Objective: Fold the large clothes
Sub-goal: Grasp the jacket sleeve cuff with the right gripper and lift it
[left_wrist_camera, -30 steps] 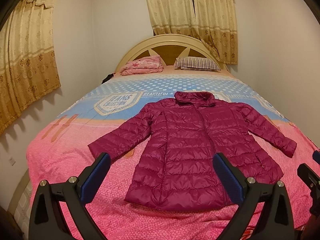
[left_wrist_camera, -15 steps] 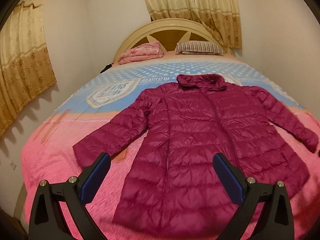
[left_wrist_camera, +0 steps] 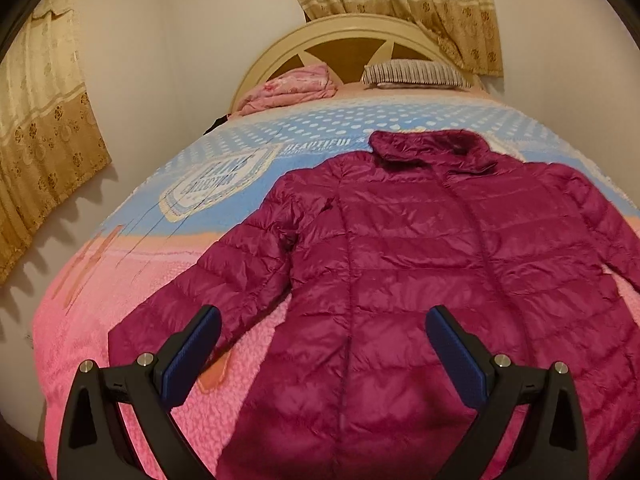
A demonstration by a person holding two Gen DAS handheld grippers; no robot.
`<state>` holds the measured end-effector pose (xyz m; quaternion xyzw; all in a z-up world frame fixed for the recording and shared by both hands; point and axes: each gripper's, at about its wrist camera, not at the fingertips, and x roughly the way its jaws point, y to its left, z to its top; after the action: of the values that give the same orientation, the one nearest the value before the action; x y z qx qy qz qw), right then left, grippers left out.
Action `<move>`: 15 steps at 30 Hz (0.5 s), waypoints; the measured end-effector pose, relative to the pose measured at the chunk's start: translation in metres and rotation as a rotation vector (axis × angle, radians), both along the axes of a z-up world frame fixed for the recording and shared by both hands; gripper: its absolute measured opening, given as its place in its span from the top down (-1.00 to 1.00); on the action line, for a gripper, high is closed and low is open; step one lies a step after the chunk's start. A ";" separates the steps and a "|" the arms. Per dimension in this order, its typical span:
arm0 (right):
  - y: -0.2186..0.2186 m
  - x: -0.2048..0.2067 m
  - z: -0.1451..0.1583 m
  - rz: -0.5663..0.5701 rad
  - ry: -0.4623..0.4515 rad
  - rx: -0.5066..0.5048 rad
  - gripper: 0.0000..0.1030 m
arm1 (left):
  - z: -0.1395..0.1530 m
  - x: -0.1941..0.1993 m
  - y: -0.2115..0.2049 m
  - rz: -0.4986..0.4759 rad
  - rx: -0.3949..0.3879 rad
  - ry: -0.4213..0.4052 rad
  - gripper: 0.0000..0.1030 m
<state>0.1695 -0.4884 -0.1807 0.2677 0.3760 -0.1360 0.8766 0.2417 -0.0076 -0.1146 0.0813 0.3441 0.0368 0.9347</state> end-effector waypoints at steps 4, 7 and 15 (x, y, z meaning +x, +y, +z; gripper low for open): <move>-0.001 0.010 -0.006 0.044 0.017 -0.023 0.47 | -0.003 0.015 0.009 0.010 0.006 0.027 -0.98; -0.003 0.017 -0.005 0.067 0.018 -0.054 0.62 | -0.003 0.026 0.017 0.026 -0.001 0.041 -0.98; 0.024 0.032 0.055 0.141 -0.090 -0.219 0.72 | 0.006 0.043 0.041 0.060 -0.015 0.044 -0.98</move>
<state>0.2019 -0.4648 -0.1261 0.1490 0.3368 -0.1019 0.9241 0.2851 0.0332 -0.1087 0.0648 0.3672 0.0606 0.9259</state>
